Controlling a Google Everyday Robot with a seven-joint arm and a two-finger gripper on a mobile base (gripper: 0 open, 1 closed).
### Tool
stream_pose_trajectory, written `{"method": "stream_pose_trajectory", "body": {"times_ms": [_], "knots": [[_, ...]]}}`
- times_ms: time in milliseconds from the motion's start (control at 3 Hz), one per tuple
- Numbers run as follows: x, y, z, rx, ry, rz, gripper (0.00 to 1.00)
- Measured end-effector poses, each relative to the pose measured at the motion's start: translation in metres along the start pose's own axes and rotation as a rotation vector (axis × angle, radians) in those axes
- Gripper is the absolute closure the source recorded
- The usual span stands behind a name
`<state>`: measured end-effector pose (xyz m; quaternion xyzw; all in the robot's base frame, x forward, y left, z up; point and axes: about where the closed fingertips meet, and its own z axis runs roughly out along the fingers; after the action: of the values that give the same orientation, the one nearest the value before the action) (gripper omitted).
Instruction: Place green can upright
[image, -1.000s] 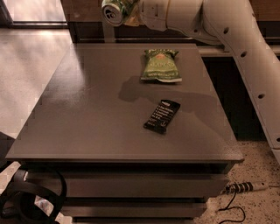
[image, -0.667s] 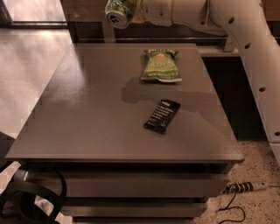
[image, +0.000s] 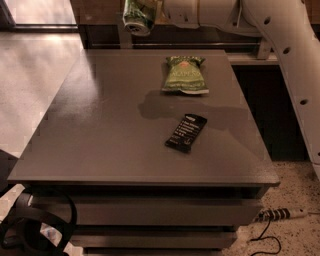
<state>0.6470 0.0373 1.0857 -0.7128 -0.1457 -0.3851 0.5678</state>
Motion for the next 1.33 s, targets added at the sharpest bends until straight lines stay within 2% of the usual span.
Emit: {"method": "stream_pose_trajectory", "body": {"times_ms": [333, 667, 1000, 1333], "knots": [[-0.002, -0.002, 0.002, 0.000, 0.001, -0.014, 1.00], [-0.012, 0.001, 0.004, -0.036, 0.029, -0.126, 1.00], [-0.032, 0.009, 0.002, -0.127, 0.049, -0.369, 1.00], [-0.044, 0.016, -0.002, -0.193, 0.035, -0.537, 1.00]]}}
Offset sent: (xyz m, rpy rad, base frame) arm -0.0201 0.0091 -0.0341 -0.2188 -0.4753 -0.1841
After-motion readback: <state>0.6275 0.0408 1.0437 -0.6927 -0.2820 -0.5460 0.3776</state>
